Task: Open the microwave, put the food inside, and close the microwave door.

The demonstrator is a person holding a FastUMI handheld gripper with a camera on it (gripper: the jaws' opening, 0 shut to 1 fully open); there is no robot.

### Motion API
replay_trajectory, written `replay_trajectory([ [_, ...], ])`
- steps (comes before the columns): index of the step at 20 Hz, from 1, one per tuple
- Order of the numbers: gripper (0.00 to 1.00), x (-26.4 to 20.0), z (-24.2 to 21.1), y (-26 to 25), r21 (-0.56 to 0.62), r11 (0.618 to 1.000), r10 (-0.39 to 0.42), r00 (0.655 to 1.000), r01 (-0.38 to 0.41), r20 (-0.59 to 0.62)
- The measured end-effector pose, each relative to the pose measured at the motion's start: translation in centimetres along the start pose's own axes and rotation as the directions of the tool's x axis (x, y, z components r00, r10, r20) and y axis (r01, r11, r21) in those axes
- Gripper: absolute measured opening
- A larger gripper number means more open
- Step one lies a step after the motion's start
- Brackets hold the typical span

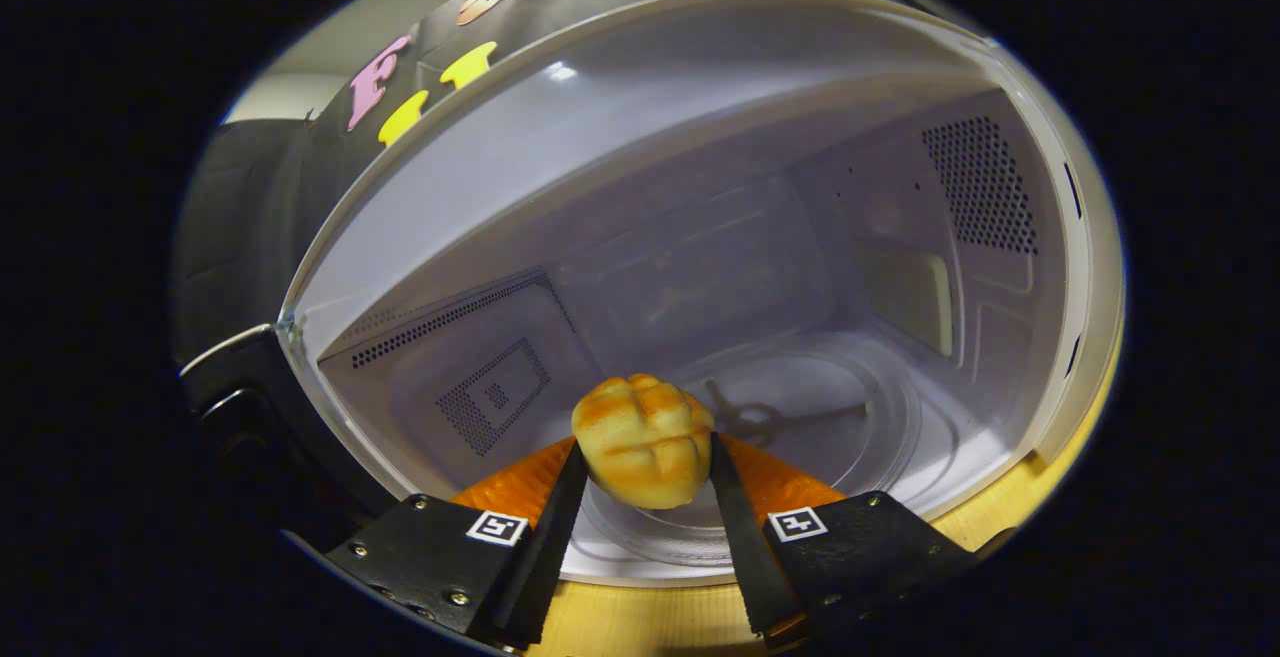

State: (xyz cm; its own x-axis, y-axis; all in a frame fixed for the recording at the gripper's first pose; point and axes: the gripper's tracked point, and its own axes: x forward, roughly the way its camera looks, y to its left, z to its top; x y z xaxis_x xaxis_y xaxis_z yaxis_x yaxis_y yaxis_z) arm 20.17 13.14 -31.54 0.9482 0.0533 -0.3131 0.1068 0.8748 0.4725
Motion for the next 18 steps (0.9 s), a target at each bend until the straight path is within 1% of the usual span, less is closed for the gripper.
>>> replay_trajectory([
  [4,0.78,0.6,-0.3,-1.3,-0.001,0.998,-0.055,0.998,0.055,0.01],
  [5,0.78,0.6,-0.3,-1.4,0.023,0.999,-0.047,0.999,0.047,-0.002],
  [7,0.83,0.7,-0.5,-1.2,0.063,0.997,-0.037,0.999,0.039,-0.02],
  [9,0.84,0.6,0.0,-1.0,0.071,0.997,-0.025,1.0,0.025,-0.004],
  [10,0.93,0.8,-0.1,-1.5,0.07,0.997,-0.045,0.999,0.045,-0.003],
  [11,0.97,0.6,-0.1,-1.9,0.072,0.996,-0.061,0.998,0.061,-0.012],
  [15,0.97,0.1,0.0,-2.0,0.063,0.996,-0.057,0.998,0.058,-0.018],
  [18,0.98,-0.7,0.7,-2.2,0.029,0.996,-0.084,0.996,0.085,-0.013],
])
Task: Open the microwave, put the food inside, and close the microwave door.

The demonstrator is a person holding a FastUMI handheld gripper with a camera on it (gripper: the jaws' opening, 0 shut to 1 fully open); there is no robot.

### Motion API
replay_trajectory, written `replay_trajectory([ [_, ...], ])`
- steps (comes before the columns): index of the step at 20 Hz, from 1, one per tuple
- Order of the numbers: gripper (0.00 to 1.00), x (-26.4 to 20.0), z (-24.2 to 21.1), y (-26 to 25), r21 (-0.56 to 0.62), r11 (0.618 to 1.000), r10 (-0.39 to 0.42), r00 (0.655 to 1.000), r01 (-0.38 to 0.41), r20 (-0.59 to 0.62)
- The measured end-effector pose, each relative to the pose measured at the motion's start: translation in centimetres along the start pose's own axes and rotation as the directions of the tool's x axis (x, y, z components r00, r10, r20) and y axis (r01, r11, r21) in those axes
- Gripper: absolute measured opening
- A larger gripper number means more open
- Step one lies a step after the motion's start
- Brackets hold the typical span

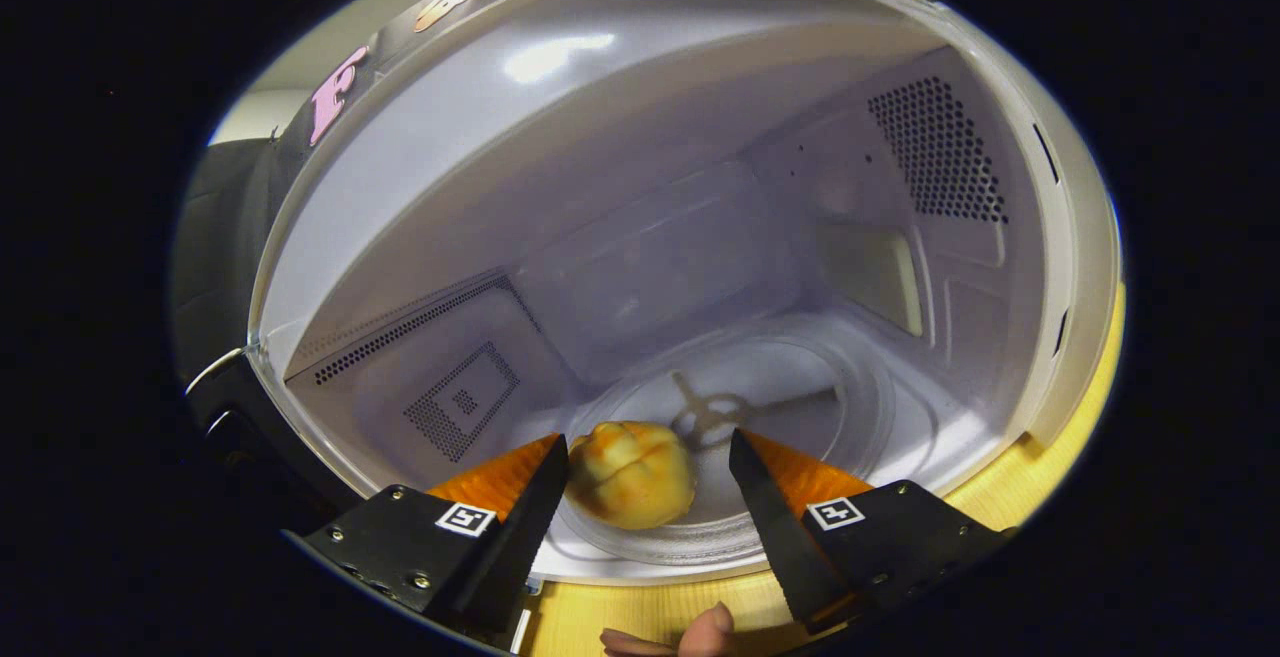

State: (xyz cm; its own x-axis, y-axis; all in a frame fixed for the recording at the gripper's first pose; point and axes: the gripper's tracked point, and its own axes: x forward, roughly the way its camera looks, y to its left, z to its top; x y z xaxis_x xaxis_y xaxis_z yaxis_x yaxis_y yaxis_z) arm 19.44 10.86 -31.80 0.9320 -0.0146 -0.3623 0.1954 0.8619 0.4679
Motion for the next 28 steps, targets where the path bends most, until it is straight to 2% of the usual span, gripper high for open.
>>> replay_trajectory([
  [4,0.98,-3.8,1.1,1.2,-0.016,0.999,0.036,0.999,-0.036,-0.002],
  [8,0.97,-9.7,3.0,3.3,-0.117,0.988,0.108,0.994,-0.105,0.02],
  [9,0.97,-11.5,3.2,4.0,-0.143,0.981,0.134,0.991,-0.131,0.014],
  [11,0.98,-16.4,3.1,6.3,-0.16,0.96,0.234,0.972,-0.231,-0.002],
  [13,0.98,-21.3,2.5,8.5,-0.198,0.924,0.329,0.944,-0.327,-0.022],
  [15,0.97,-26.7,1.5,10.8,-0.246,0.869,0.432,0.901,-0.43,-0.047],
  [18,0.97,-34.8,-0.7,14.5,-0.309,0.753,0.584,0.806,-0.581,-0.092],
  [20,0.97,-39.6,-0.9,16.6,-0.37,0.673,0.666,0.743,-0.64,-0.073],
  [22,0.97,-43.7,-0.3,18.8,-0.452,0.597,0.738,0.675,-0.662,-0.013],
  [24,0.97,-47.1,-1.9,21.4,-0.545,0.5,0.802,0.598,-0.673,-0.002],
  [26,0.96,-48.4,-5.6,23.4,-0.607,0.405,0.822,0.563,-0.684,-0.085],
  [28,0.91,-48.5,-9.6,24.7,-0.574,0.346,0.822,0.535,-0.742,-0.197],
])
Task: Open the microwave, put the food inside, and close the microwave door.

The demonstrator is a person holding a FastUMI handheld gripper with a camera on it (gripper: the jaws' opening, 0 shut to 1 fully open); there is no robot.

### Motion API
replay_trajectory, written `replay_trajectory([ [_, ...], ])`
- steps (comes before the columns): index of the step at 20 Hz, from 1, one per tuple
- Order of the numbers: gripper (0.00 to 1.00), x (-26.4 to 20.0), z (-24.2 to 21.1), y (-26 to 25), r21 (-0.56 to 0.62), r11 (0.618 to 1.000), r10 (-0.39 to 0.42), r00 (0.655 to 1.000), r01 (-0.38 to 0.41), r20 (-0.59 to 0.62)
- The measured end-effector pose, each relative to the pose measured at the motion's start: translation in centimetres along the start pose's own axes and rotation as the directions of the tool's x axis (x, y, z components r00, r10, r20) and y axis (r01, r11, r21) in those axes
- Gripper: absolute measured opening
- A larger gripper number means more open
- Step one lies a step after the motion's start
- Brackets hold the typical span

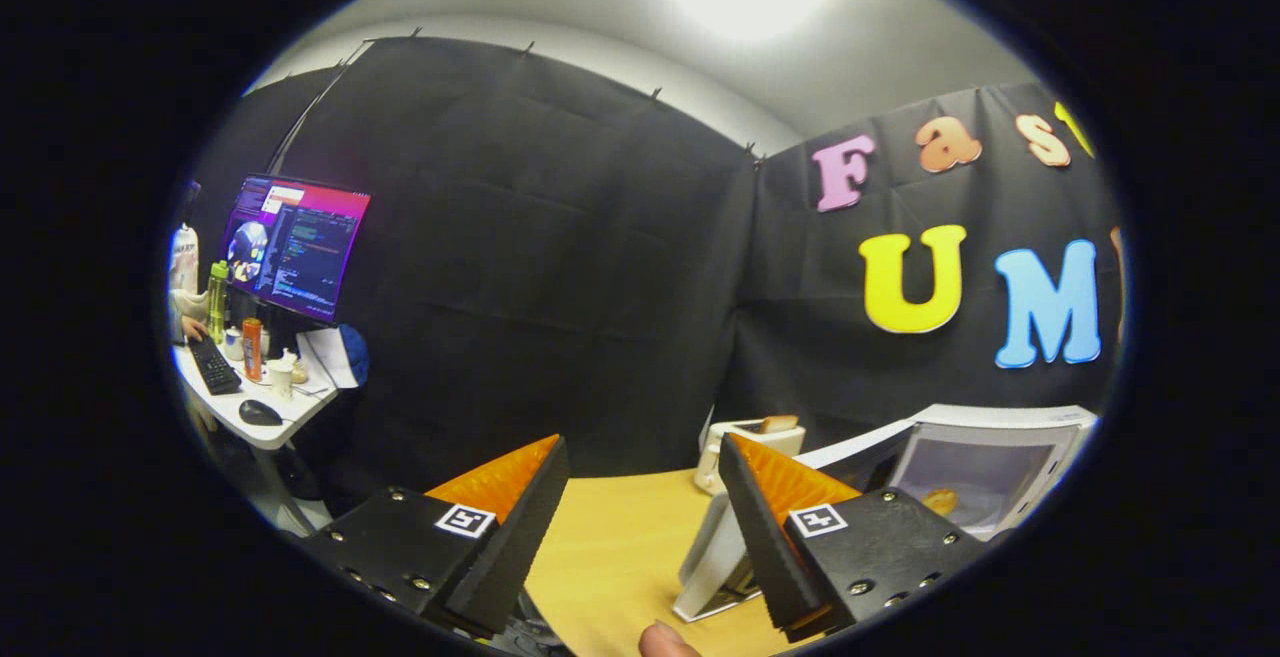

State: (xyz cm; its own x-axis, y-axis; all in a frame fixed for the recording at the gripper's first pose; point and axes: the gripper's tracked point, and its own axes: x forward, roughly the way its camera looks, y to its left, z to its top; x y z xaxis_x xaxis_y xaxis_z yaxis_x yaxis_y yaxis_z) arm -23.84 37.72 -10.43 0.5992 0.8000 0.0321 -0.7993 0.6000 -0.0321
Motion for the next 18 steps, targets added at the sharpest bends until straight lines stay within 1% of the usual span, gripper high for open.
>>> replay_trajectory([
  [1,0.9,1.2,-1.1,1.0,0.038,0.999,0.032,0.999,-0.031,-0.026],
  [2,0.9,2.2,-2.0,1.4,0.063,0.997,0.047,0.998,-0.044,-0.047],
  [3,0.9,3.0,-2.8,1.3,0.064,0.998,0.027,0.997,-0.023,-0.074],
  [4,0.86,3.7,-3.8,0.9,0.061,0.998,0.003,0.995,0.003,-0.1],
  [5,0.86,4.5,-4.8,0.5,0.056,0.998,-0.019,0.992,0.026,-0.127],
  [6,0.71,5.3,-6.1,-0.1,0.058,0.997,-0.041,0.987,0.05,-0.158],
  [8,0.52,6.5,-8.7,-1.4,0.064,0.993,-0.083,0.971,0.099,-0.225],
  [9,0.51,6.6,-9.5,-2.9,0.035,0.986,-0.151,0.958,0.164,-0.243],
  [11,0.2,6.6,-11.1,-4.7,0.032,0.978,-0.193,0.948,0.207,-0.255],
  [12,0.14,6.2,-11.7,-5.7,0.027,0.97,-0.226,0.935,0.242,-0.273],
  [13,0.06,5.8,-11.9,-5.8,0.071,0.971,-0.199,0.938,0.228,-0.284],
  [14,0.01,6.2,-11.9,-6.1,0.108,0.968,-0.189,0.939,0.228,-0.288],
  [15,0.01,6.1,-11.8,-6.4,0.091,0.964,-0.214,0.934,0.249,-0.285],
  [16,0.01,5.7,-11.3,-6.8,0.043,0.961,-0.252,0.931,0.272,-0.264],
  [17,0.01,5.0,-10.6,-7.2,-0.006,0.958,-0.281,0.931,0.287,-0.233],
  [18,0.01,3.6,-10.5,-7.2,-0.031,0.955,-0.295,0.931,0.295,-0.217],
])
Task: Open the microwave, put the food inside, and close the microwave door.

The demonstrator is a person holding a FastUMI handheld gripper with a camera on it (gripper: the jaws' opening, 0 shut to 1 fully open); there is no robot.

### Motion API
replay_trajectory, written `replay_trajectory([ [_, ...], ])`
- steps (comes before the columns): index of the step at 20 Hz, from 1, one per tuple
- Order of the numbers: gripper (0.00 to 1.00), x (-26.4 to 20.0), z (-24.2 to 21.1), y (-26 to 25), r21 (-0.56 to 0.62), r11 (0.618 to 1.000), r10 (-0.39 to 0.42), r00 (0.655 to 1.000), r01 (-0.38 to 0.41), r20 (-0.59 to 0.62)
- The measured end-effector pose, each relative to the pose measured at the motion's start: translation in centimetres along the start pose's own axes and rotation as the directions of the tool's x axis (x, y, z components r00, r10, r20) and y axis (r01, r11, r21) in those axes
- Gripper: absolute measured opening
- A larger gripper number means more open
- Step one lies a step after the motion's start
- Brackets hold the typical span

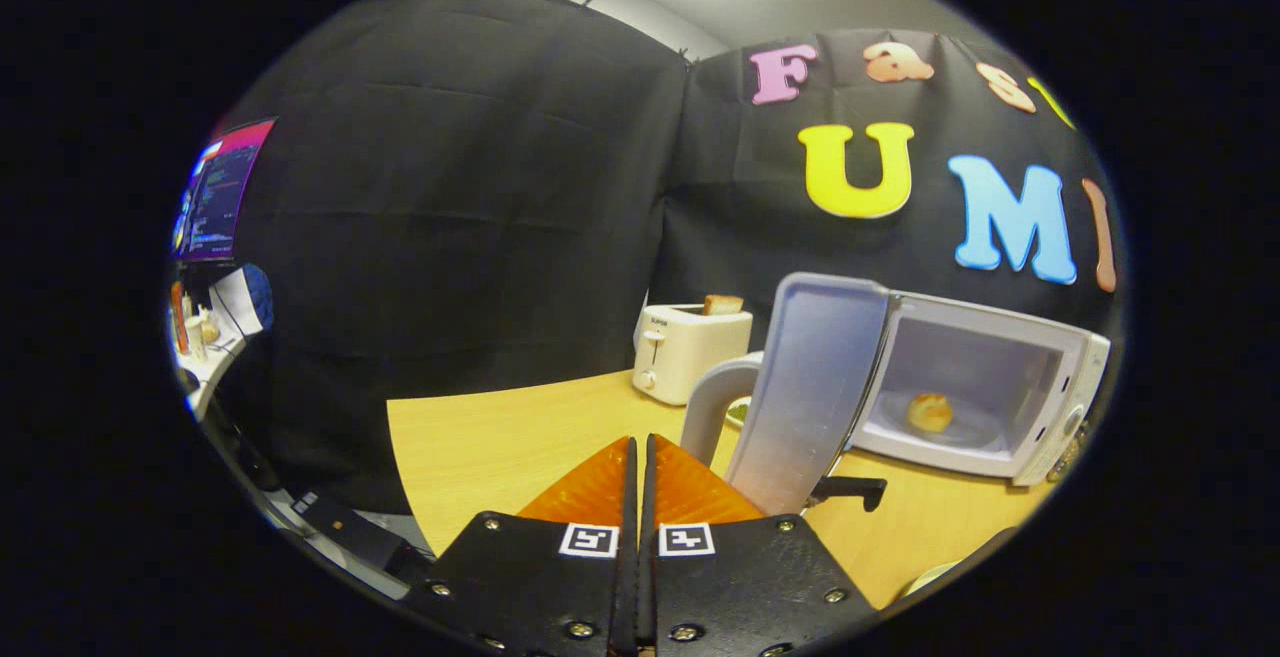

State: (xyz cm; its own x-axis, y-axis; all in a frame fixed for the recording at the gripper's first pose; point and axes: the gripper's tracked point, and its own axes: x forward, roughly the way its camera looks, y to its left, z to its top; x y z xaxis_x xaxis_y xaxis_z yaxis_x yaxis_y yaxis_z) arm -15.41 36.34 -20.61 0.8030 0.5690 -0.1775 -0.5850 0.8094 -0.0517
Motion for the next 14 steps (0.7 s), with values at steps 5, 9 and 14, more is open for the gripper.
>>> replay_trajectory([
  [5,0.01,-3.7,-1.7,-2.9,0.084,0.996,0.003,0.998,0.003,-0.063],
  [9,0.01,-6.6,-2.3,-7.5,0.057,0.994,-0.089,0.994,0.092,-0.056],
  [14,0.01,-8.3,-3.7,-14.1,0.041,0.975,-0.215,0.974,0.219,-0.076],
])
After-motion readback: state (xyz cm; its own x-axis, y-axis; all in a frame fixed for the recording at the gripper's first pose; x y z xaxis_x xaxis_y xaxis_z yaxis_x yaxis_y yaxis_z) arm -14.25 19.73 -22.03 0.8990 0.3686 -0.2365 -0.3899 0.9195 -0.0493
